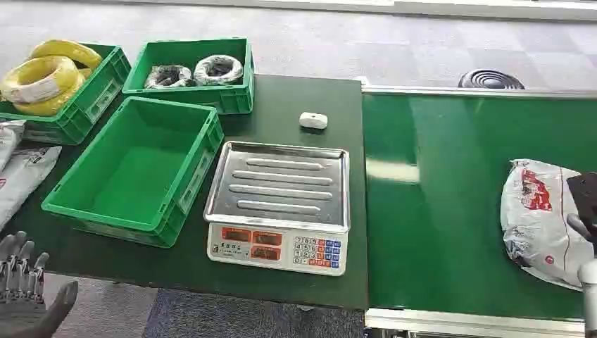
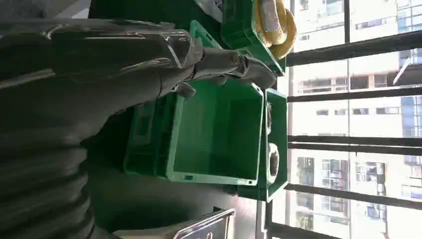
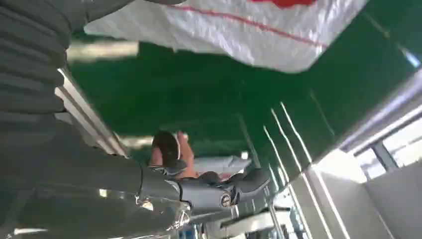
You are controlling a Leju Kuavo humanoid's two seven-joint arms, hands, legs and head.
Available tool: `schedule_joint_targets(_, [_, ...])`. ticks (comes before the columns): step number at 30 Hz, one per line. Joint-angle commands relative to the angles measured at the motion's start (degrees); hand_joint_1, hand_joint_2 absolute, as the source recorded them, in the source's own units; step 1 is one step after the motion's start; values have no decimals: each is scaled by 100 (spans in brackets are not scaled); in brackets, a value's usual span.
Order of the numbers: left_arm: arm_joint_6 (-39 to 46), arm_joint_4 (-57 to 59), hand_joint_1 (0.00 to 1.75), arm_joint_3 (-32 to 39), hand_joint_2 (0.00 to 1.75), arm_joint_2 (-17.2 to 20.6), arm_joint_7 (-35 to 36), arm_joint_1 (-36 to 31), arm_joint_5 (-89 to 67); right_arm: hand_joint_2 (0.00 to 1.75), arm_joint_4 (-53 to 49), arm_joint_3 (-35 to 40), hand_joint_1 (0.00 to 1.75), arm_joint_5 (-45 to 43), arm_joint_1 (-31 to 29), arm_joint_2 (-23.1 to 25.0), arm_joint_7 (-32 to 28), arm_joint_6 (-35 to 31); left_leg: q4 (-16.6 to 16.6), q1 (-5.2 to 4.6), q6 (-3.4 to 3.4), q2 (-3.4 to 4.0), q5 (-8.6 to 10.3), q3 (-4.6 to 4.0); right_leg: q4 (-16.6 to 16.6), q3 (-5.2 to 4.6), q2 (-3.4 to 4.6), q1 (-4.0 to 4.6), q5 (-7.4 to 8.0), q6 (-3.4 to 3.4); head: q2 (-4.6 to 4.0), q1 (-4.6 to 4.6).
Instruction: Moved the parcel from conveyor to table for the left to box.
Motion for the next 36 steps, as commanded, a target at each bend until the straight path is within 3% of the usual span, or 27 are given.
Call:
schedule_joint_targets(1, [50, 418, 0, 280, 175, 183, 7, -278, -33, 175, 2163, 1106, 0, 202, -1274, 284, 437, 2093, -17, 2, 2, 32, 8, 13, -16, 0, 22, 5, 17, -17, 0, 0])
schedule_joint_targets(6, [115, 364, 0, 271, 175, 135, 1, -238, -57, 175, 2450, 1320, 0, 390, -1505, 309, 764, 2388, -9, -2, 2, 24, 1, 10, -6, 0, 17, 1, 7, -12, 0, 0])
schedule_joint_targets(13, [22, 332, 0, 319, 175, 44, 6, -196, -142, 175, 2773, 1814, 0, 629, -1601, 288, 1488, 3726, -8, -2, 2, 14, 2, 0, -4, -8, 8, 0, 4, -9, 0, 0])
schedule_joint_targets(18, [30, 350, 0, 304, 175, 44, -5, -183, -149, 175, 2784, 1850, 0, 650, -1565, 278, 1493, 3743, -7, 0, 2, 8, 2, 1, -6, -5, 2, 2, 4, -10, 0, 2])
schedule_joint_targets(21, [-20, 376, 0, 293, 175, 44, -54, -157, -157, 175, 2751, 2249, 0, 980, -1474, 191, 1509, 4008, -9, -1, 3, 6, 3, 3, -9, -2, 0, 2, 4, -11, 0, 0])
schedule_joint_targets(22, [-36, 381, 0, 301, 175, 44, -62, -127, -161, 175, 2747, 2245, 23, 979, -1424, 201, 1510, 3934, -6, 0, 2, 2, 2, 2, -7, -2, -2, 2, 2, -8, 0, 0])
schedule_joint_targets(23, [-55, 375, 0, 315, 175, 44, -67, -105, -158, 175, 2743, 2242, 145, 989, -1418, 209, 1558, 3859, -16, 0, 4, 5, 6, 7, -16, 2, -3, 3, 7, -14, 0, -2])
schedule_joint_targets(24, [-76, 357, 0, 327, 175, 44, -71, -78, -154, 175, 2730, 2245, 173, 1005, -1429, 222, 1613, 3787, -23, 1, 5, 4, 9, 10, -24, 7, -7, 5, 10, -17, 0, 0])
schedule_joint_targets(28, [-112, 272, 0, 363, 175, 44, -22, -2, -81, 175, 2654, 2026, 175, 971, -1520, 347, 2071, 3072, -4, 0, 2, 1, 0, 2, -5, -2, -2, 1, 2, -7, 0, -2])
schedule_joint_targets(36, [-248, 363, 0, 433, 175, 44, -2, -107, -100, 175, 2564, 1862, 175, 881, -1334, 292, 2072, 2944, -11, 0, 2, -3, 4, 3, -10, 0, -8, 3, 4, -11, 0, 0])
